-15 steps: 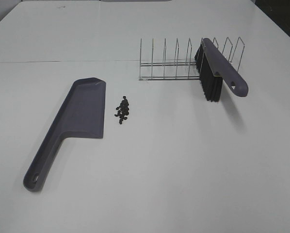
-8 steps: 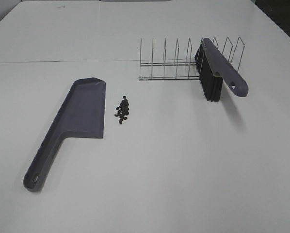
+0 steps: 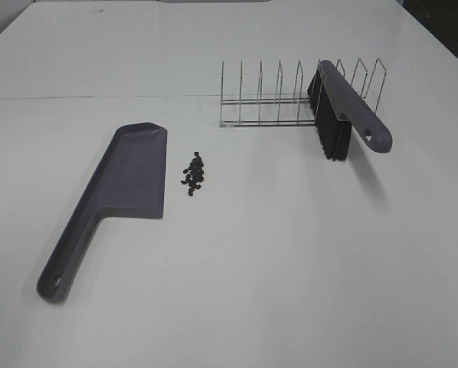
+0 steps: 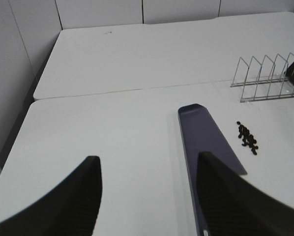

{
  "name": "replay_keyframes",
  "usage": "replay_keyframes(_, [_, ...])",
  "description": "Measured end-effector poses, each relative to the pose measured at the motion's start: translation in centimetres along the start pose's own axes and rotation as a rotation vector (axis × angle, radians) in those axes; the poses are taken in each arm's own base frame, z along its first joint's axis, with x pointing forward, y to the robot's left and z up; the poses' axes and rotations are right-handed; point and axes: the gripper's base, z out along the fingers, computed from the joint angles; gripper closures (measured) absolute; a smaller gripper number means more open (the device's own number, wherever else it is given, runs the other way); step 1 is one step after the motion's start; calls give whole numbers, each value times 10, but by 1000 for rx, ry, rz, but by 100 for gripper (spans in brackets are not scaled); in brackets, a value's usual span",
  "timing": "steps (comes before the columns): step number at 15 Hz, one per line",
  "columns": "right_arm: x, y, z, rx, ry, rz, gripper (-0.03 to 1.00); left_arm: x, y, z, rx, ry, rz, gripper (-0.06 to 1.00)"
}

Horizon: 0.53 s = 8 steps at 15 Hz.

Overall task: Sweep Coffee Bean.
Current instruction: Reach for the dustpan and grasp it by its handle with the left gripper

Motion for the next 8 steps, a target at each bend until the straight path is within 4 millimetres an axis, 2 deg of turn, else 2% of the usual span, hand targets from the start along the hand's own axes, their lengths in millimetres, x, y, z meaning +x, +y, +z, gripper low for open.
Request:
replay_keyframes(3, [0,0,0,0,0,0,14,-13,0,61,31,176,-84,40])
replay_keyframes(4, [0,0,0,0,0,0,14,-18,0,101,49,321,-112,40])
replay_keyframes(6, [0,0,0,0,0,0,14,-28,0,152,75,471,-128,38])
replay_keyframes(8, [0,0,0,0,0,0,14,-25,-1,208,110,690,-167,33])
